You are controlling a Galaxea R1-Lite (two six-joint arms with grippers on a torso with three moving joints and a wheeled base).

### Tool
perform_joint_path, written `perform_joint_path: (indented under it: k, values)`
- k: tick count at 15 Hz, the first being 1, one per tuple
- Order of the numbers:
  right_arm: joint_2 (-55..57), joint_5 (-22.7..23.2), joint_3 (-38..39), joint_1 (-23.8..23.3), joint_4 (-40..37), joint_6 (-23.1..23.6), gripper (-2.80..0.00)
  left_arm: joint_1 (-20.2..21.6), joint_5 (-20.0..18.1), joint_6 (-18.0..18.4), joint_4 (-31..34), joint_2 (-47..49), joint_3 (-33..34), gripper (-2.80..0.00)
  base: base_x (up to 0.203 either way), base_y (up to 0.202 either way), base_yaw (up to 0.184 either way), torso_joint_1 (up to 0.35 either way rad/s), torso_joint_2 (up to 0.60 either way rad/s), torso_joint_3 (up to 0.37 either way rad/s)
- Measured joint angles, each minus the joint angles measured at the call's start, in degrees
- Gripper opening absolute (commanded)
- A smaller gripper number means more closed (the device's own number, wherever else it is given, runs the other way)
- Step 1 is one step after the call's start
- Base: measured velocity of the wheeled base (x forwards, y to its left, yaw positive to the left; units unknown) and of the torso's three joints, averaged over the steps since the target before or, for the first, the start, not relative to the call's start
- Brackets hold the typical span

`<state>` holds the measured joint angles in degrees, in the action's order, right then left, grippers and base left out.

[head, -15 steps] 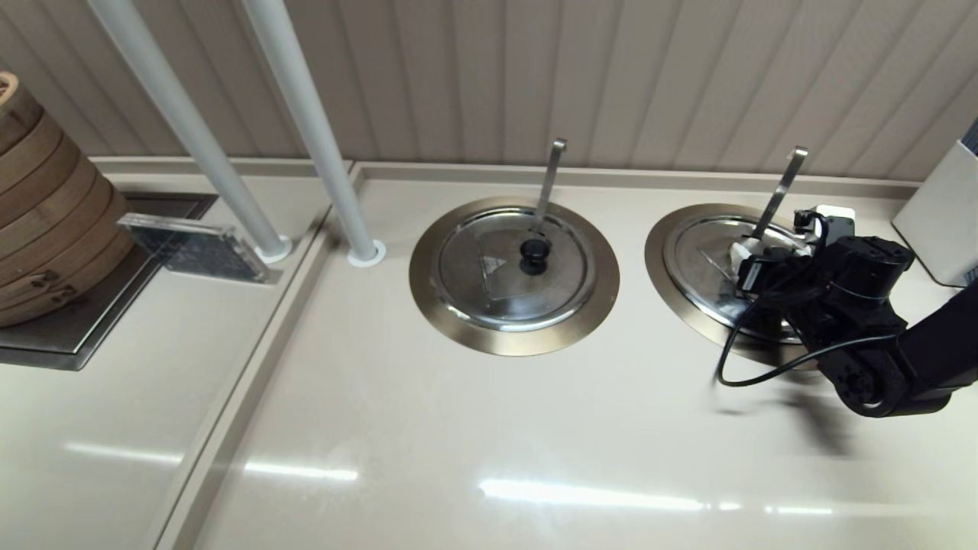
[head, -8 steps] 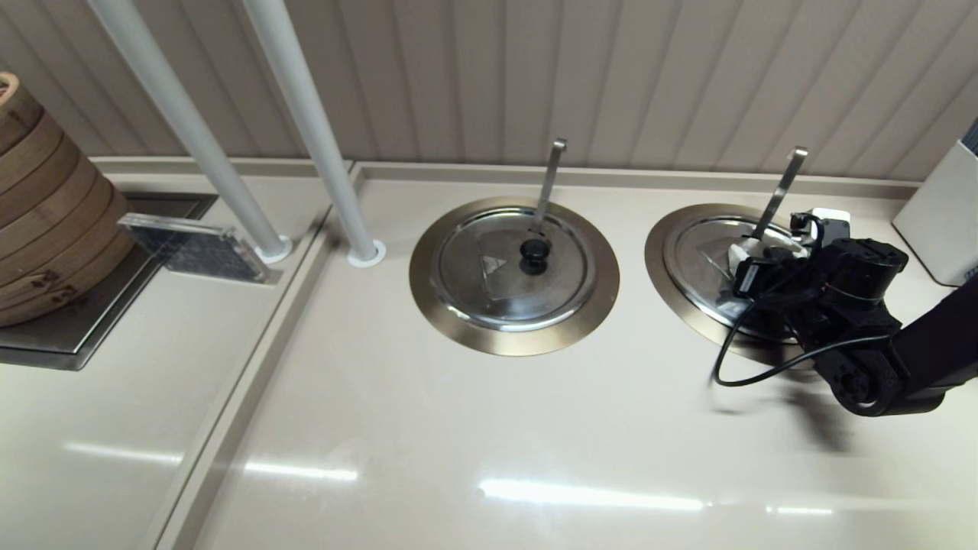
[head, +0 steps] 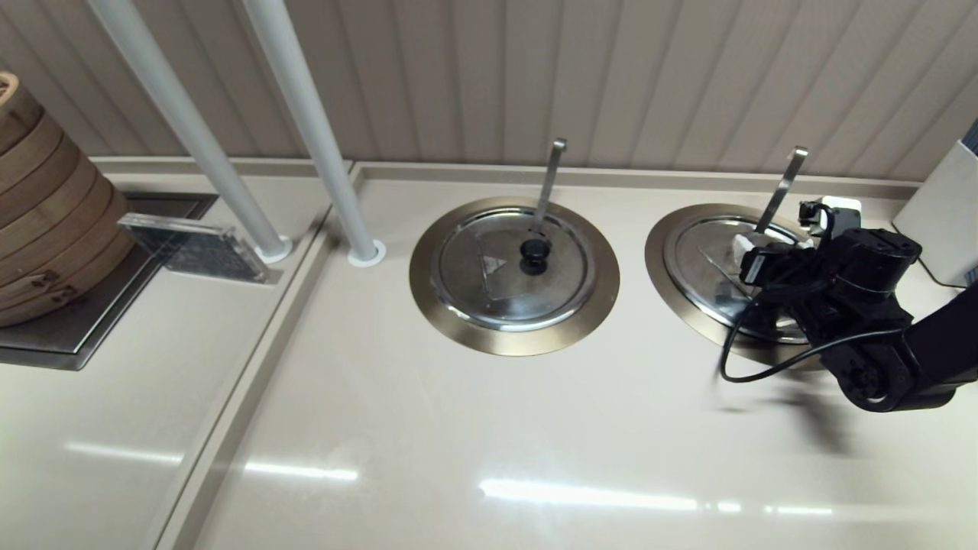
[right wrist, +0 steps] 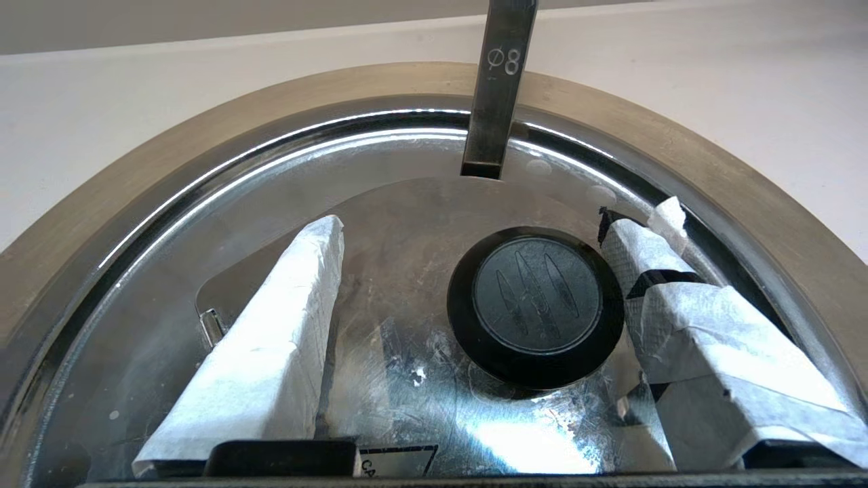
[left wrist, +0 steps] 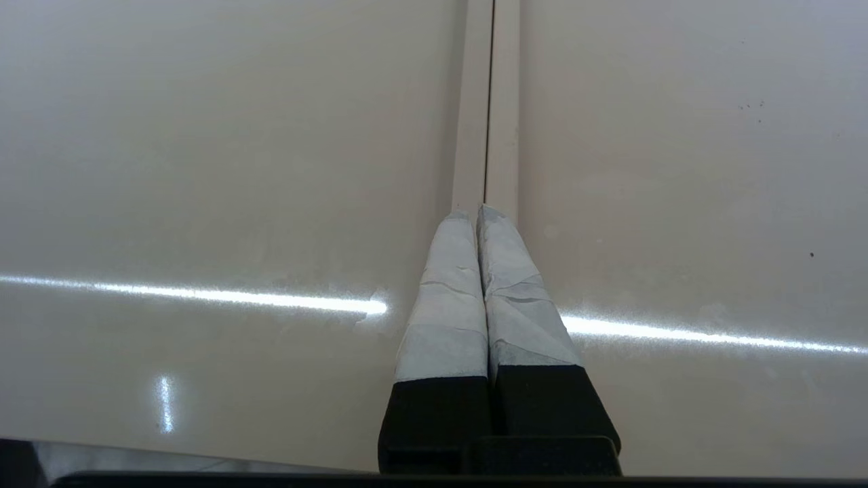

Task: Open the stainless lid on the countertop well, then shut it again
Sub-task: Open the lid

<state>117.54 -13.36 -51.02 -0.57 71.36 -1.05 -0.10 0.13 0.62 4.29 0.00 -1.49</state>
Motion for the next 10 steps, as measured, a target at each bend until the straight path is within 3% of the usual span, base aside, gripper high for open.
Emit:
perform_joint_path:
  k: [7, 10]
  values:
    - [-2.2, -0.1, -0.5, 0.3, -2.3, 0.0, 0.0, 0.0, 0.0, 0.0, 0.0, 0.0, 0.0, -2.8, 0.0, 0.0, 0.0, 0.0, 0.0, 0.0]
    - [-1.9, 0.2, -0.4, -1.9, -2.1, -0.1, 0.0, 0.0, 0.0, 0.0, 0.0, 0.0, 0.0, -2.8, 0.0, 0.0, 0.0, 0.0, 0.0, 0.0]
